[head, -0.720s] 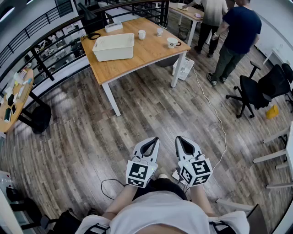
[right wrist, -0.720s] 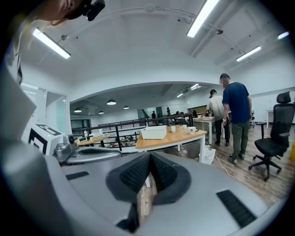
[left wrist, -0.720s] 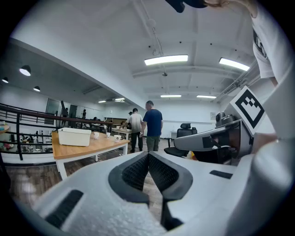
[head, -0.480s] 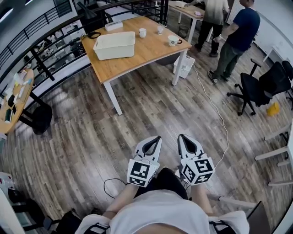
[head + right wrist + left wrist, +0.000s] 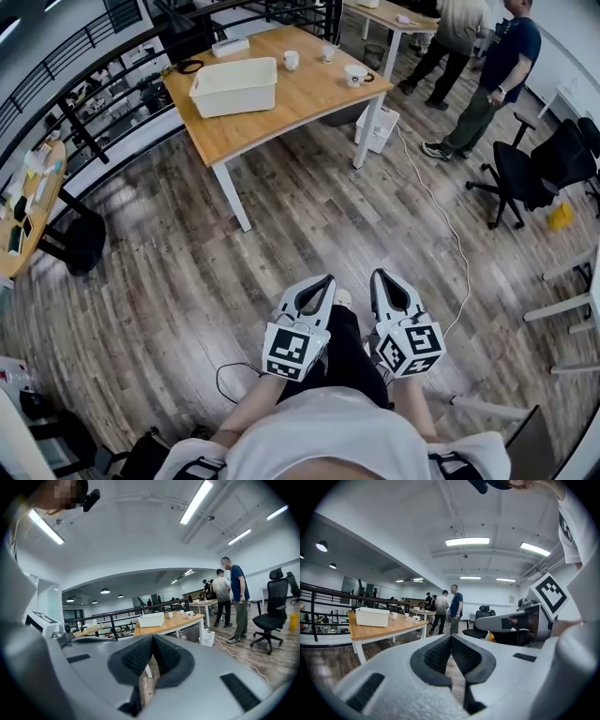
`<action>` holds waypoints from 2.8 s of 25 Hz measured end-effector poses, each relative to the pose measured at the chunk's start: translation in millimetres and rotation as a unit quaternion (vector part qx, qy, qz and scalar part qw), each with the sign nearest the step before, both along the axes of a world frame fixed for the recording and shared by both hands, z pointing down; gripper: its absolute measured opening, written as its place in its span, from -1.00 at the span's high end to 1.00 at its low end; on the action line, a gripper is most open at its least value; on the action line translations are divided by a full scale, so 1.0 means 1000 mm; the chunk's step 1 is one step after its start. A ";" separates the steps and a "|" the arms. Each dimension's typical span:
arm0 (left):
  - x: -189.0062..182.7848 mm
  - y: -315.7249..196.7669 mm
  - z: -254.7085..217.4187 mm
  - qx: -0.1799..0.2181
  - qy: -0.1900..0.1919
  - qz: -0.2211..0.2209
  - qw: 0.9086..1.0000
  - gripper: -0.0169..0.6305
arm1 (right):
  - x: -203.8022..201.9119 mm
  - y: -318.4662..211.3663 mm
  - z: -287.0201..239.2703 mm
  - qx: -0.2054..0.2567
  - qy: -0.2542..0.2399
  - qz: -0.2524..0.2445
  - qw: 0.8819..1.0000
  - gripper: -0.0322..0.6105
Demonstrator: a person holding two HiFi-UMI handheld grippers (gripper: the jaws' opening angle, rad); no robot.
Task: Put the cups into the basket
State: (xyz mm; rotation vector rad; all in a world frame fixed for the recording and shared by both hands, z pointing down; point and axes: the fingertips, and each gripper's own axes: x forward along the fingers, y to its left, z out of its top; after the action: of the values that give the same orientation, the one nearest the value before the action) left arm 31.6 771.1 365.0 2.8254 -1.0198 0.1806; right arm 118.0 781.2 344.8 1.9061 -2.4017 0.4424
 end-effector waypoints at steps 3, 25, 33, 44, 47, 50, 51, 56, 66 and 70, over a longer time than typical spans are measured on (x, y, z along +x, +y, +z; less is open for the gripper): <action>0.004 -0.007 -0.001 0.001 0.002 0.003 1.000 0.92 | 0.001 -0.008 0.000 0.002 0.003 0.002 1.000 0.86; 0.051 -0.183 0.005 -0.010 -0.001 -0.070 0.997 0.92 | 0.036 -0.192 -0.005 0.025 0.002 -0.087 0.996 0.86; 0.089 -0.249 0.007 -0.013 0.002 -0.089 0.996 0.92 | 0.075 -0.262 -0.007 0.030 -0.002 -0.106 0.994 0.86; 0.122 -0.291 0.020 -0.023 0.007 -0.104 0.994 0.92 | 0.097 -0.307 0.009 0.023 -0.005 -0.133 0.991 0.86; 0.122 -0.296 0.024 -0.029 0.007 -0.112 0.993 0.92 | 0.100 -0.310 0.011 0.022 -0.011 -0.136 0.990 0.86; 0.121 -0.299 0.025 -0.024 0.001 -0.120 0.993 0.92 | 0.100 -0.314 0.013 0.022 -0.014 -0.138 0.990 0.86; 0.120 -0.299 0.024 -0.026 0.006 -0.122 0.992 0.92 | 0.100 -0.315 0.014 0.021 -0.014 -0.138 0.990 0.86; 0.114 -0.308 0.018 -0.028 0.015 -0.132 0.991 0.92 | 0.097 -0.323 0.012 0.021 -0.010 -0.139 0.990 0.86; 0.130 -0.359 0.010 -0.019 0.020 -0.109 0.994 0.92 | 0.111 -0.366 0.010 0.020 -0.021 -0.117 0.993 0.86; 0.139 -0.394 0.010 -0.016 0.022 -0.098 0.995 0.92 | 0.119 -0.400 0.012 0.015 -0.014 -0.107 0.994 0.86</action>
State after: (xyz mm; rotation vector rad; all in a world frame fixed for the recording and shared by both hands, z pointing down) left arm 170.7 376.8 375.0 2.6684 -1.2626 0.1120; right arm 236.7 381.1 357.3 1.6386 -2.6063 0.4253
